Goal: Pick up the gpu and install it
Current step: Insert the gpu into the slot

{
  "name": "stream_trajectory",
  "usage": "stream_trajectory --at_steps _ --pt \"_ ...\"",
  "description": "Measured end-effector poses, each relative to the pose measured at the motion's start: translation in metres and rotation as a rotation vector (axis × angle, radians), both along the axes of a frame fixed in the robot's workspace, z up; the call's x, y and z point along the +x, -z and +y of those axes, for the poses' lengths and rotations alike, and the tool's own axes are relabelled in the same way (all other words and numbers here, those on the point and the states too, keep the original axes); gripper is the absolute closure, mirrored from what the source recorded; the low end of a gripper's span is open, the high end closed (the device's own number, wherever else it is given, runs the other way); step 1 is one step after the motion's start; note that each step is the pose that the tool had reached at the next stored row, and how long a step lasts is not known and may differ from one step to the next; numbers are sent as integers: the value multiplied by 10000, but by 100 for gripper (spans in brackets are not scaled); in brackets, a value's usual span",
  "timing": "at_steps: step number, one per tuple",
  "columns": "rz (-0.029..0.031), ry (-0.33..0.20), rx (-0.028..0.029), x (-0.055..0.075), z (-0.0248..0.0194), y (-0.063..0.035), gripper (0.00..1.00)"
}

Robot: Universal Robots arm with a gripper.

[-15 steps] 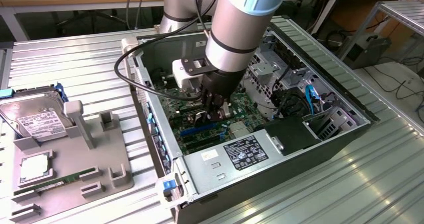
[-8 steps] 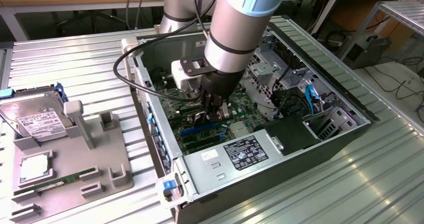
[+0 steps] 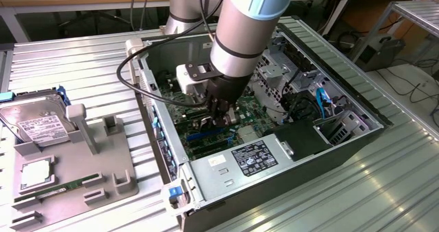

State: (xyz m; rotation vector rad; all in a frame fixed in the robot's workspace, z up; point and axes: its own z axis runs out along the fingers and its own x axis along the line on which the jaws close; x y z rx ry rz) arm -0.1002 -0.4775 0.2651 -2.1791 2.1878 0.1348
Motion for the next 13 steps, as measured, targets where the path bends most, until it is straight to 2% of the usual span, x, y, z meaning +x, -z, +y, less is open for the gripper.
stream_trajectory --at_steps 3,9,13 --pt "0 -29 -13 0 5 13 74" --pt "3 -154 -144 -1 32 24 74" --pt "5 -158 -165 -2 41 28 74"
